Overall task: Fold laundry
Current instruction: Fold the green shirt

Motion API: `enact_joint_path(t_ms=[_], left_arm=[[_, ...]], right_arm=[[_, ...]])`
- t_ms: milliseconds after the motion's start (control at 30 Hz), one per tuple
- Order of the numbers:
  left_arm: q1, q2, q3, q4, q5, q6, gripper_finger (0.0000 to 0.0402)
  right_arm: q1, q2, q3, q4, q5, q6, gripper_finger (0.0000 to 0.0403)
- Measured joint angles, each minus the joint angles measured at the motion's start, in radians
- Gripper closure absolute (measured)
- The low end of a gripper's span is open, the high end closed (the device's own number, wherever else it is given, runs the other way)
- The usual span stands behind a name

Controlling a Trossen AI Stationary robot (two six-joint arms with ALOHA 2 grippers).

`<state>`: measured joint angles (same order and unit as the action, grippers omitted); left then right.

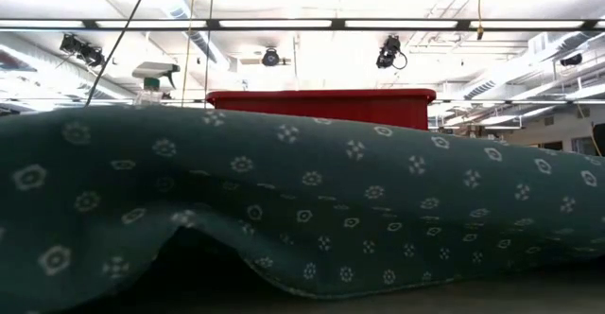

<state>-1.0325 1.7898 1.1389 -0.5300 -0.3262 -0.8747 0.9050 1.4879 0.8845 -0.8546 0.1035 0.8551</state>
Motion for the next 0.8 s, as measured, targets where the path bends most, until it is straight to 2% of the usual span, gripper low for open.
enact_joint_path(t_ms=[200,300,500,667,733,800], left_arm=[[0.002,0.044,0.0,0.072,-0.015,-0.013,0.0209],[0.002,0.059,0.0,0.095,-0.015,-0.015,0.0209],[0.025,0.059,0.0,0.103,-0.018,-0.021,0.0209],[0.058,0.06,0.0,0.079,-0.017,-0.02,0.0211],[0.076,0.06,0.0,0.071,0.012,-0.024,0.0224],[0.103,0.061,0.0,0.066,0.083,-0.03,0.0257]], right_arm=[[0.053,0.001,0.0,-0.004,0.011,0.199,0.0192],[0.098,0.003,-0.015,-0.003,-0.017,0.305,0.0201],[0.151,0.009,-0.053,0.015,-0.021,0.415,0.0222],[0.155,0.026,-0.137,0.14,-0.112,0.473,0.0247],[0.145,0.024,-0.142,0.149,-0.132,0.486,0.0266],[0.13,0.024,-0.132,0.141,-0.164,0.488,0.0297]])
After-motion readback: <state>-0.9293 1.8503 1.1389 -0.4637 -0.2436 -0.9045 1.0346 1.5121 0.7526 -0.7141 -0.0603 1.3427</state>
